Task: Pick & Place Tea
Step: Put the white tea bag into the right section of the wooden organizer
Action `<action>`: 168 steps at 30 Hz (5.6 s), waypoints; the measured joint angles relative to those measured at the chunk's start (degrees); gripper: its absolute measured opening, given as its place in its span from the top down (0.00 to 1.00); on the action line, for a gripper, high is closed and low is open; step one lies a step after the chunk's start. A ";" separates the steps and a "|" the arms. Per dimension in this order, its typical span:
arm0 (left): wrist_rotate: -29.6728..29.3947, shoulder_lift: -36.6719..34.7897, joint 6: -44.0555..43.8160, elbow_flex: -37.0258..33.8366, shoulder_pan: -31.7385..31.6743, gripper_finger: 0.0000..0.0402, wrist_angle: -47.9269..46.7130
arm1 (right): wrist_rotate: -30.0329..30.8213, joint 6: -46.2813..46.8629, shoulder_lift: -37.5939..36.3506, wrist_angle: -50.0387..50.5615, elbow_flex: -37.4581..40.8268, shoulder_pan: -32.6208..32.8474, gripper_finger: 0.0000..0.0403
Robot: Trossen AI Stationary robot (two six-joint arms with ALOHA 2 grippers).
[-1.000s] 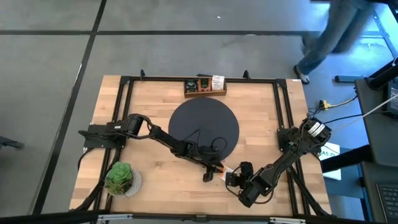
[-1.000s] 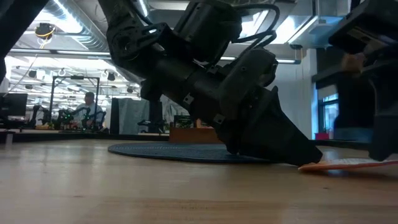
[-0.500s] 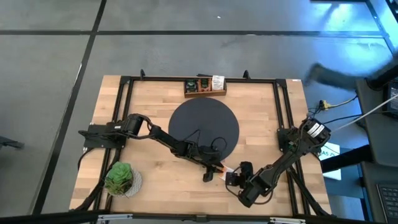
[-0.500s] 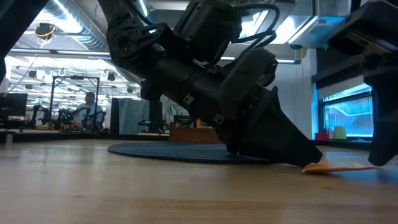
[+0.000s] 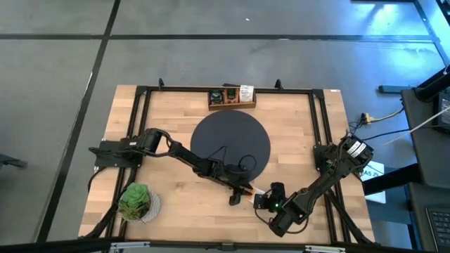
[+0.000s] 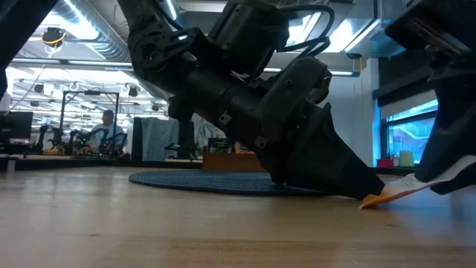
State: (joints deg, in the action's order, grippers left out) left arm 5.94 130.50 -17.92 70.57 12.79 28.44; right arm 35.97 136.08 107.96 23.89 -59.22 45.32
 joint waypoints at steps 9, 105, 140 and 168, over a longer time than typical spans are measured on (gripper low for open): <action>0.46 0.00 -0.14 -0.02 0.25 0.68 -0.04 | -1.14 -0.01 -0.17 -1.16 -0.11 0.24 0.86; 22.48 -13.82 0.52 -0.44 -6.91 0.68 -2.89 | -5.56 -21.11 -12.40 5.94 -0.20 -0.14 0.99; 11.08 -50.10 14.87 -1.77 -33.77 0.68 -42.56 | -50.66 -143.48 -17.08 19.17 -30.66 -87.03 0.99; 1.11 -49.99 15.11 -1.77 -35.40 0.68 -46.90 | -36.97 -186.17 18.04 46.12 -57.81 -86.88 0.99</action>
State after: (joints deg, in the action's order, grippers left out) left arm 7.05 80.51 -2.81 68.79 -22.61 -18.46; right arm -1.01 -50.09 126.00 70.01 -117.03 -41.56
